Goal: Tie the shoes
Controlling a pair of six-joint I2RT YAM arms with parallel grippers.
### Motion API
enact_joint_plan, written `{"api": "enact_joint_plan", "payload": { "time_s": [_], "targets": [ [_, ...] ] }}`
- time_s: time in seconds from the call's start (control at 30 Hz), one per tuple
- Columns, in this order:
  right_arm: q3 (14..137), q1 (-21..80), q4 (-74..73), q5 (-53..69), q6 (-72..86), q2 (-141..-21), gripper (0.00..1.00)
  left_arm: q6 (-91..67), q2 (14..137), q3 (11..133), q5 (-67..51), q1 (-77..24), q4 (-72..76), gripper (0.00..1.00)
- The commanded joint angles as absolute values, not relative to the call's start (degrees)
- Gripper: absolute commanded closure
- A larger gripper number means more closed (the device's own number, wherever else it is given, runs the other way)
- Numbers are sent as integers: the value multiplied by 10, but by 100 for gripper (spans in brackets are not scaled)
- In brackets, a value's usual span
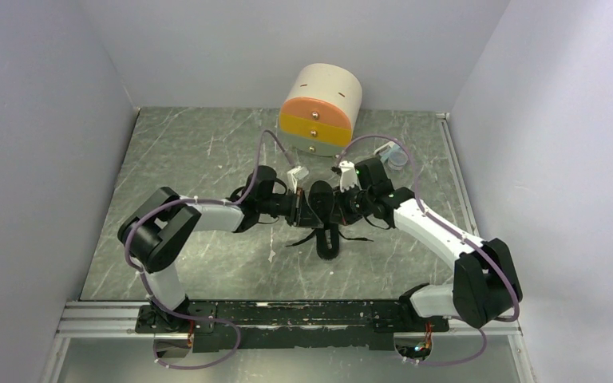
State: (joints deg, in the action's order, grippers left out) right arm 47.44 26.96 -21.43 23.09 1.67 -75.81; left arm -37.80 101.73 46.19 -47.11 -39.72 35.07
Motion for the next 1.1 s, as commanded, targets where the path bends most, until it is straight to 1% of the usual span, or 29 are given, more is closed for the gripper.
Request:
{"api": "enact_joint_plan", "payload": {
  "time_s": [0.0, 0.13, 0.3, 0.4, 0.43, 0.53, 0.67, 0.9, 0.93, 1.0, 1.03, 1.07],
  "targets": [
    [478, 266, -271, 213, 134, -763, 100, -336, 1001, 466, -439, -419, 319, 95],
    [446, 266, -262, 202, 157, -751, 100, -291, 978, 457, -387, -443, 260, 95],
    [443, 262, -279, 195, 154, -762, 100, -255, 967, 448, -333, -473, 185, 95],
    [438, 260, -265, 198, 155, -755, 100, -251, 954, 436, -309, -482, 175, 95],
    [436, 258, -260, 201, 154, -754, 100, -253, 950, 431, -303, -482, 175, 94],
    [434, 256, -248, 204, 150, -752, 100, -262, 943, 427, -291, -482, 175, 83],
    [438, 255, -247, 210, 136, -750, 100, -275, 927, 426, -277, -483, 177, 70],
    [440, 255, -246, 235, 127, -752, 100, -240, 873, 447, -247, -481, 89, 51],
    [438, 255, -243, 242, 129, -751, 100, -233, 867, 453, -239, -480, 70, 46],
    [434, 255, -234, 251, 131, -749, 100, -218, 851, 463, -236, -477, 41, 9],
    [432, 255, -232, 252, 131, -749, 100, -208, 845, 467, -234, -474, 29, 4],
    [431, 255, -231, 251, 131, -749, 100, -202, 839, 471, -233, -471, 18, 3]
  ]
}}
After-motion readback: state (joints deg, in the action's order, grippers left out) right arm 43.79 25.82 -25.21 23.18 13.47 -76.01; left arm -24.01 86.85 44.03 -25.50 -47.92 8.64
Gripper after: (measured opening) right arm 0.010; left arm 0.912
